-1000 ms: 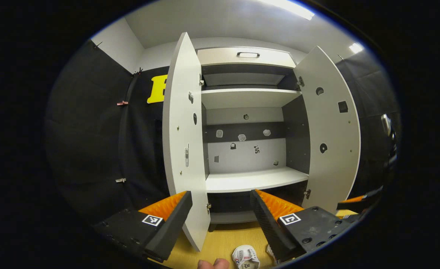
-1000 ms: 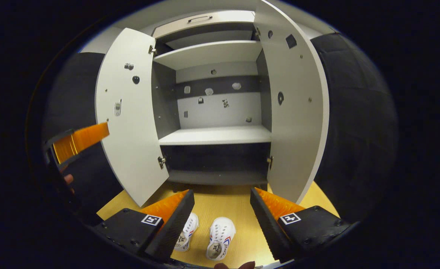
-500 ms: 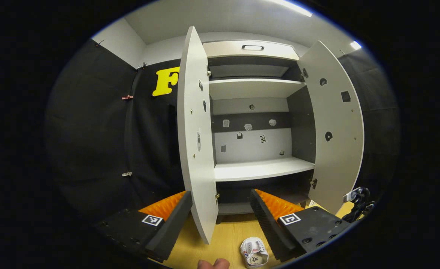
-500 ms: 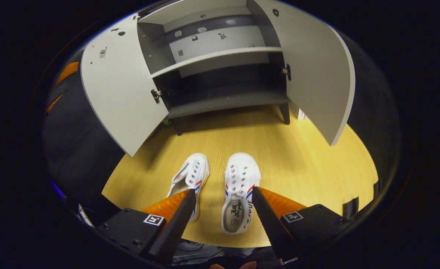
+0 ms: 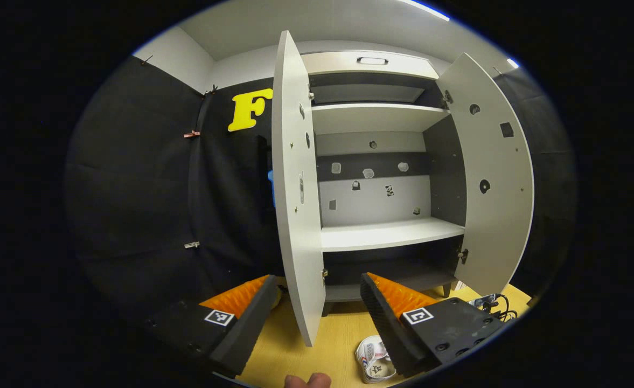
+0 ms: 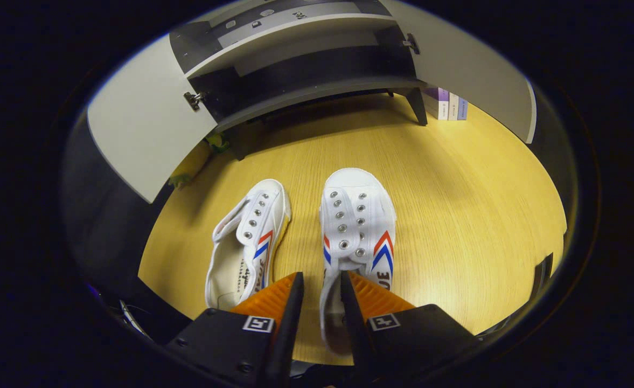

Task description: Grab one shoe with the right hand and put it into the shoe cabinet, grab the other shoe with the left hand and put it into the shoe cabinet; then close the right door with the right hand and the left door with the left hand.

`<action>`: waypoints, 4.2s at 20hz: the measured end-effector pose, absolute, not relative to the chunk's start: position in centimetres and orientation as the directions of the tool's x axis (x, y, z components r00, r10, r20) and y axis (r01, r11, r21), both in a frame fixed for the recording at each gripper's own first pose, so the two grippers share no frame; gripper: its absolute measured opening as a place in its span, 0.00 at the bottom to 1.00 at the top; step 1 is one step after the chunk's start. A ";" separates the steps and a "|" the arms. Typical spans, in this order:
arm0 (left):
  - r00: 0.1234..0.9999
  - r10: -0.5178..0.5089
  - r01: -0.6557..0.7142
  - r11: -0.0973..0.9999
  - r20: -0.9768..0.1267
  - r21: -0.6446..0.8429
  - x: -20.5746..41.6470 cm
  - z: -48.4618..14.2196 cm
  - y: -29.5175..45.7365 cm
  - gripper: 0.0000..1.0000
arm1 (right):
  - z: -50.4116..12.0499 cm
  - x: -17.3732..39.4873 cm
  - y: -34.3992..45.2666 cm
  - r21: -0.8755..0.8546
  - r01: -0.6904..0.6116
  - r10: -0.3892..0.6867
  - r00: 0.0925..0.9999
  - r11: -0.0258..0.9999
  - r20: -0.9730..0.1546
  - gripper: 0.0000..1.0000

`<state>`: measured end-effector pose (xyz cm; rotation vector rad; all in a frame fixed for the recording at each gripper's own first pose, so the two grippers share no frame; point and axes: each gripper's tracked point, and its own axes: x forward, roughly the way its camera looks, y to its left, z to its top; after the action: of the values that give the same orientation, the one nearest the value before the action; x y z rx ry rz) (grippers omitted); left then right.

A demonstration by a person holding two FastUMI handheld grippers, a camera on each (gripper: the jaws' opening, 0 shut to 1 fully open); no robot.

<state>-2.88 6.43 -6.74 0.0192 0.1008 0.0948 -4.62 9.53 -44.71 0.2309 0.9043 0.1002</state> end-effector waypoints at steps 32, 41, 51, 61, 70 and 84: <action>0.988 0.085 -0.082 0.996 -0.132 0.032 -2.4 -8.3 4.6 0.96 | -22.1 4.9 8.0 0.209 -0.080 0.174 0.858 0.975 -0.484 0.05; 0.994 0.018 -0.018 1.000 -0.111 -0.003 -1.0 -8.1 1.9 0.96 | -8.3 14.6 8.8 0.152 -0.087 0.138 0.923 0.984 -0.358 0.05; 0.991 0.006 -0.010 0.999 -0.134 -0.030 -0.1 -9.0 1.5 0.96 | -4.7 30.2 7.9 0.053 -0.068 0.083 0.925 0.996 -0.371 0.05; 0.984 0.050 -0.057 0.998 -0.169 -0.040 1.1 -10.1 1.8 0.96 | -10.6 41.4 5.1 -0.163 -0.056 -0.037 0.855 0.985 -0.518 0.05; 0.976 0.089 -0.100 0.994 -0.199 -0.048 0.9 -10.8 2.6 0.96 | -13.7 44.4 4.7 -0.254 -0.047 -0.107 0.824 0.966 -0.557 0.05; 0.980 0.078 -0.091 0.994 -0.183 -0.063 -0.4 -10.2 2.6 0.96 | -11.0 41.2 5.4 -0.243 -0.029 -0.089 0.882 0.970 -0.463 0.95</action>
<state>-0.40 2.64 -10.21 -0.0707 0.1809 0.0849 41.20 5.35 -10.98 -0.2472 0.4911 -0.0319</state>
